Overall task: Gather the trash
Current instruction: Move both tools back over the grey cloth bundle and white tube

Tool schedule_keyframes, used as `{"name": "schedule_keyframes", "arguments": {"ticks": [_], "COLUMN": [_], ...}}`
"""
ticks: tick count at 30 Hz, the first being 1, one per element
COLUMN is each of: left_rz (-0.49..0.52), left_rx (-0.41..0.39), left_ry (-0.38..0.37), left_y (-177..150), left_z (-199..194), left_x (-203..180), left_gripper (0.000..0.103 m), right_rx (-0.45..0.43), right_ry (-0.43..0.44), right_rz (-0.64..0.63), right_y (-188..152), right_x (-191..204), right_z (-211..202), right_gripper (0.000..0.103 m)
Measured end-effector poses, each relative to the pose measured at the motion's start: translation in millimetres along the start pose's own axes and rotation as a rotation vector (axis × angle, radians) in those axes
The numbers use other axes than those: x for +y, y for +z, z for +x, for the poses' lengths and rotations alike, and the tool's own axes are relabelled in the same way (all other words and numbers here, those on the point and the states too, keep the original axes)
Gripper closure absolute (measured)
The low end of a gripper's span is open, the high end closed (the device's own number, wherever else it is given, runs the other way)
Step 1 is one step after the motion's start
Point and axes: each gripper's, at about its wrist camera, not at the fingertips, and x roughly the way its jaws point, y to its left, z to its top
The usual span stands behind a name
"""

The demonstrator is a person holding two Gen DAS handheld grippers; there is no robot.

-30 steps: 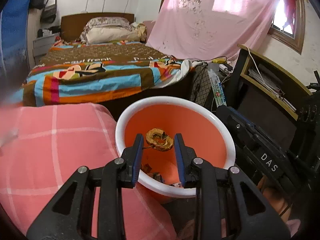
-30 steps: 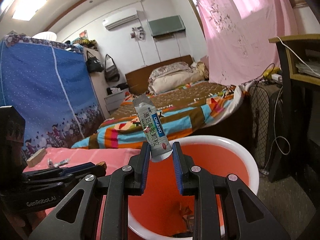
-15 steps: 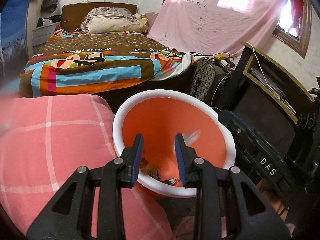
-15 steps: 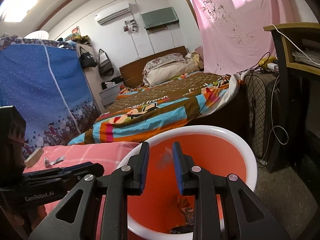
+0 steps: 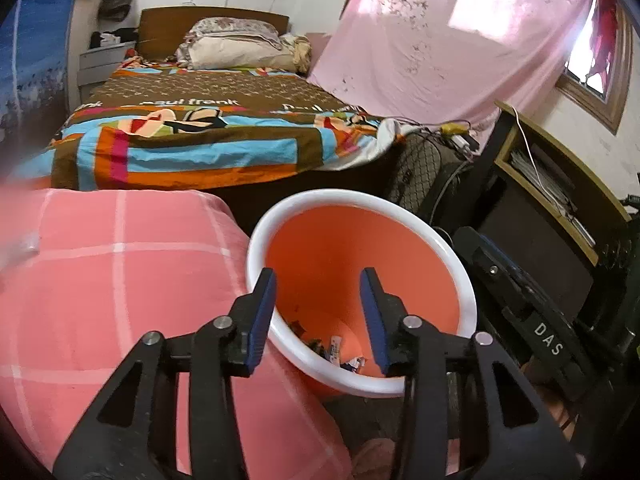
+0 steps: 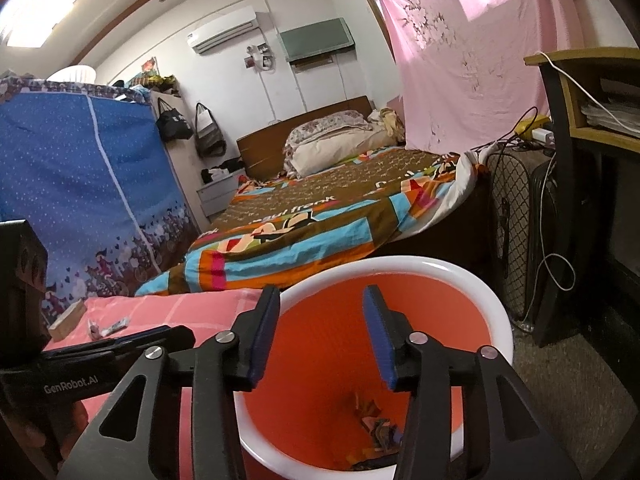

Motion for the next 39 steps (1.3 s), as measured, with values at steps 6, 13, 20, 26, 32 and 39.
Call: {"name": "schedule_keyframes", "arguments": {"ticks": [6,13,20,26,32,39], "left_rz": [-0.043,-0.084,-0.112,-0.141,-0.136,-0.139], "left_rx": [-0.062,-0.162,-0.264,-0.390,-0.489,-0.582], "left_ry": [0.041,0.118,0.191,0.280,0.362,0.460], "left_y": [3.2,4.5,4.0,-4.0,-11.6,-22.1], "left_z": [-19.8,-48.9,-79.4,-107.2,-132.8,-162.1], "left_x": [20.4,45.6,70.3,87.5,104.3,131.3], "left_gripper": [0.041,0.019,0.000,0.000,0.000,0.000], "right_rx": [-0.029,-0.055,-0.109,-0.177,-0.293,-0.407], "right_ry": [0.013,0.040,0.065,0.109,0.179,0.237], "right_rz": [-0.006,0.001,0.007,-0.009,-0.042,-0.117], "right_y": [5.9,11.5,14.2,17.9,18.8,11.7], "right_x": [11.6,29.3,45.5,64.3,93.5,130.4], "right_z": [-1.7,2.4,1.8,-1.7,-12.2,-16.6], "right_gripper": [0.048,0.022,0.000,0.000,0.000,0.000]}}
